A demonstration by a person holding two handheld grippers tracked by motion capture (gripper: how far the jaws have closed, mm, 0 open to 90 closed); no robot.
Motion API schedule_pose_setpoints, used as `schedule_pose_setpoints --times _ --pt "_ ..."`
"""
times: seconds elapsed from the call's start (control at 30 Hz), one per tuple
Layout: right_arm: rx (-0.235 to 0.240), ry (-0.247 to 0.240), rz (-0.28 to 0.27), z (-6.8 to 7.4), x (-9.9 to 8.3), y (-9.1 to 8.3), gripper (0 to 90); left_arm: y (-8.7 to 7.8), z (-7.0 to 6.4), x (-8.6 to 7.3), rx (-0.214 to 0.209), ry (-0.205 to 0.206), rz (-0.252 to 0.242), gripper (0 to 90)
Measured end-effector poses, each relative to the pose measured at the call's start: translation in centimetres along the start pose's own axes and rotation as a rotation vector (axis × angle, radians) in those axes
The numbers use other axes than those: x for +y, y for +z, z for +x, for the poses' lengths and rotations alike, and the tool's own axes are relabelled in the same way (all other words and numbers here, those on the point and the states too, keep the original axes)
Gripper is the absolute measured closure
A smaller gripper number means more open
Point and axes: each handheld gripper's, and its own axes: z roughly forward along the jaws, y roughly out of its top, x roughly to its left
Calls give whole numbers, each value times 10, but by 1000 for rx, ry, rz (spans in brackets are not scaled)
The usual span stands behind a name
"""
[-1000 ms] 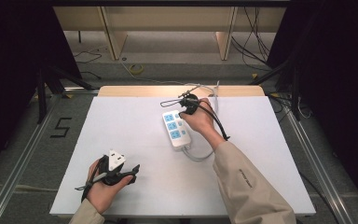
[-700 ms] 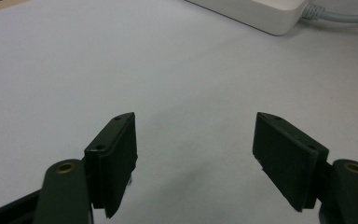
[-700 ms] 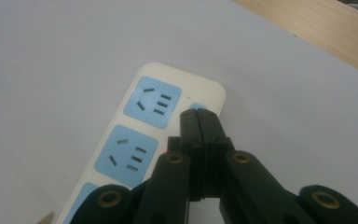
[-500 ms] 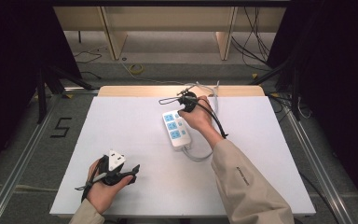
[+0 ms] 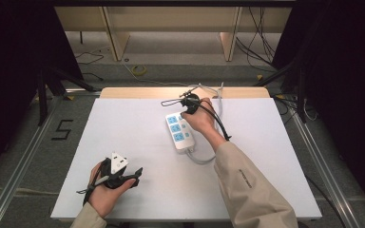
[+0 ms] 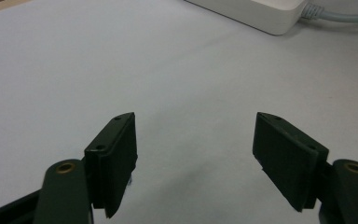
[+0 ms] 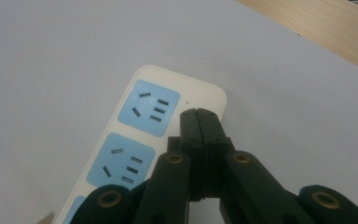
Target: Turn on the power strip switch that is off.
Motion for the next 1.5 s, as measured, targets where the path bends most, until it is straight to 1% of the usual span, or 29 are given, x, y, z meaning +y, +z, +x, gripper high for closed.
schedule_pose_setpoints --times 0.2,0.43,0.53,0.6,0.83,0.87,0.97,1.17,1.27,1.3,1.37,1.5 --pt "4 7 -9 0 3 1 900 0 0 0 0 0 0 304" --pt "2 8 -5 1 6 1 900 0 0 0 -1 1 0 304" --pt "4 3 -7 2 6 3 900 0 0 0 -1 1 0 304" --pt "4 10 -3 2 7 3 900 0 0 0 -1 0 -1 304" --pt "3 9 4 3 8 7 900 0 0 0 -1 2 0 304" --pt "3 2 1 3 8 8 900 0 0 0 -1 2 -1 304" --pt "2 10 8 4 8 8 900 0 0 0 -2 1 -1 304" --pt "-3 2 10 2 7 11 900 0 0 0 -2 2 -1 304" --pt "-2 9 15 3 7 12 900 0 0 0 -2 2 0 304" --pt "-1 3 13 3 7 13 900 0 0 0 -2 2 0 304" --pt "-1 12 11 5 7 14 900 0 0 0 -2 2 0 304" --pt "-8 10 17 5 7 16 900 0 0 0 -2 2 0 304"
